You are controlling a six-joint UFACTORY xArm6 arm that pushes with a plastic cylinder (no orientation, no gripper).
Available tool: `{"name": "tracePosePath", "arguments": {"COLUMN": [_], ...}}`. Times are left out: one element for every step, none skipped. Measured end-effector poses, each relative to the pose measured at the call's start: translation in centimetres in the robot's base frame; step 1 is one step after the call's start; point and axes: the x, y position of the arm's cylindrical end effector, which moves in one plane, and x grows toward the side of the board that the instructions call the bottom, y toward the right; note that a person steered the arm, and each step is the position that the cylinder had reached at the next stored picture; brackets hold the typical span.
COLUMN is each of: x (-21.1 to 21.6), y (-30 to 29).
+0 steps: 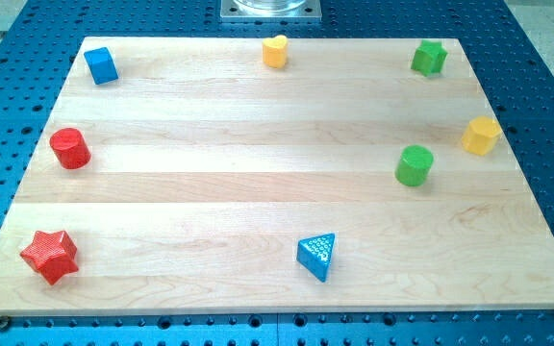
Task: Slide the hexagon parallel to the green star
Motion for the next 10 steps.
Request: {"name": "tracePosePath", "arguments": {"x": [-7.4,-8.6,-11.1,-12.1,-15.3,-15.2,-11.9,-7.3,-6.5,-7.8], "y": [-1.6,-3.7,-3.8,-4.2,-3.6,-4.4,-5.3,-6.3,-6.6,-6.6]}}
